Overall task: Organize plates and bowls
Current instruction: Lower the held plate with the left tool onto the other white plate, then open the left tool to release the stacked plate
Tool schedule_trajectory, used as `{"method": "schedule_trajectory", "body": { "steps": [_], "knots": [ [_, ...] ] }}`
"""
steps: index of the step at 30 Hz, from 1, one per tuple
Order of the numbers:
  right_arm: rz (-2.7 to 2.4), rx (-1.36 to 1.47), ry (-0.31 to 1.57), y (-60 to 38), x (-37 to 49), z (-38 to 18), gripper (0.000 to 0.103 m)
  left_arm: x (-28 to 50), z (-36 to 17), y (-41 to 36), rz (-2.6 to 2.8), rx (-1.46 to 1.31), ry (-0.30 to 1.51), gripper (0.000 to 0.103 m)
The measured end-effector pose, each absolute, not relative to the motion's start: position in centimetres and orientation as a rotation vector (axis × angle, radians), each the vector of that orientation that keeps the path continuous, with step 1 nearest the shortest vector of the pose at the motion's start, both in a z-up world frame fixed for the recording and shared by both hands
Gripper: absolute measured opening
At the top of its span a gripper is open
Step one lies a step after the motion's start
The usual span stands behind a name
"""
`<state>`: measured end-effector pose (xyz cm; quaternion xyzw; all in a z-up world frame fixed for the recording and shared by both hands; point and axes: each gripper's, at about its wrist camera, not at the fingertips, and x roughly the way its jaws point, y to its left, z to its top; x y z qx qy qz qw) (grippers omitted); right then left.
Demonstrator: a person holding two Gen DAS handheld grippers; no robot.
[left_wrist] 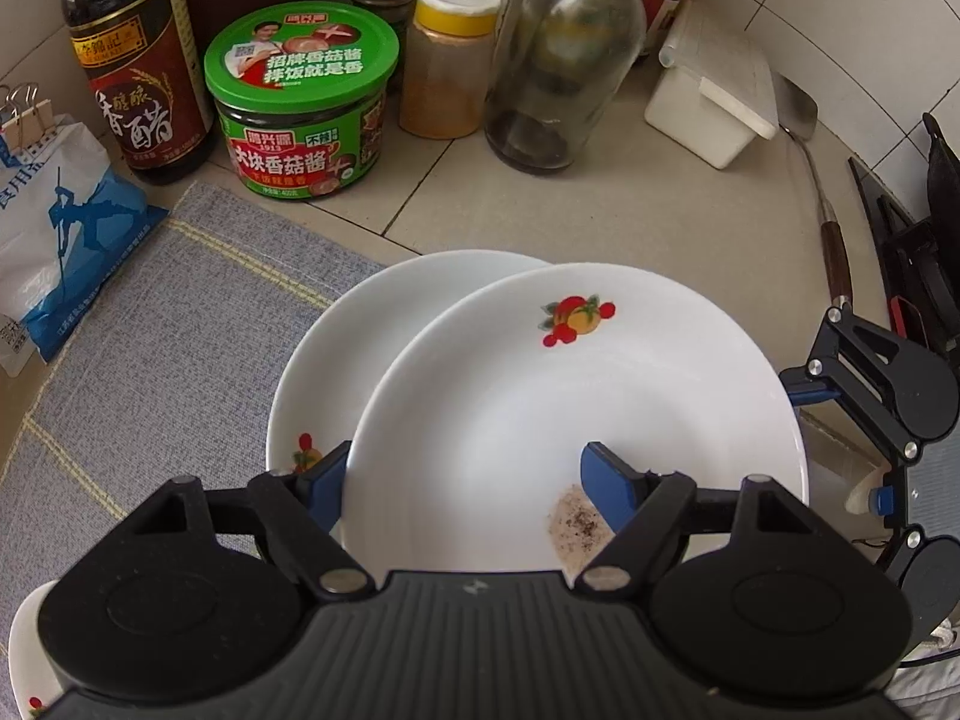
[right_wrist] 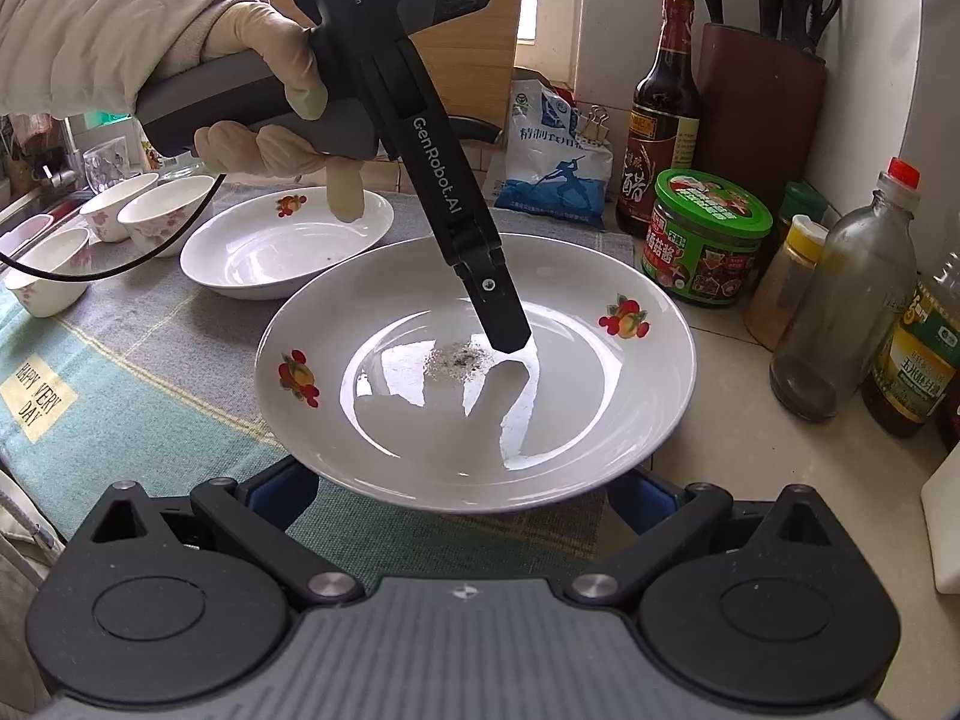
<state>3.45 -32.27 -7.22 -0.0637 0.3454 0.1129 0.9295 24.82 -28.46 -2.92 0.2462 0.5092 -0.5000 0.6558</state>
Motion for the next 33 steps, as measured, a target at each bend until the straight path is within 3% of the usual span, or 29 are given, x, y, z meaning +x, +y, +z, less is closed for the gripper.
{"method": "schedule_trajectory", "body": {
  "steps": [33],
  "knots": [
    [0.177,-0.080,0.755,-32.7,4.6,-6.3,0.103,26.6,-4.6,-30.0,-1.113,0.582,1.147,0.078]
  ]
}}
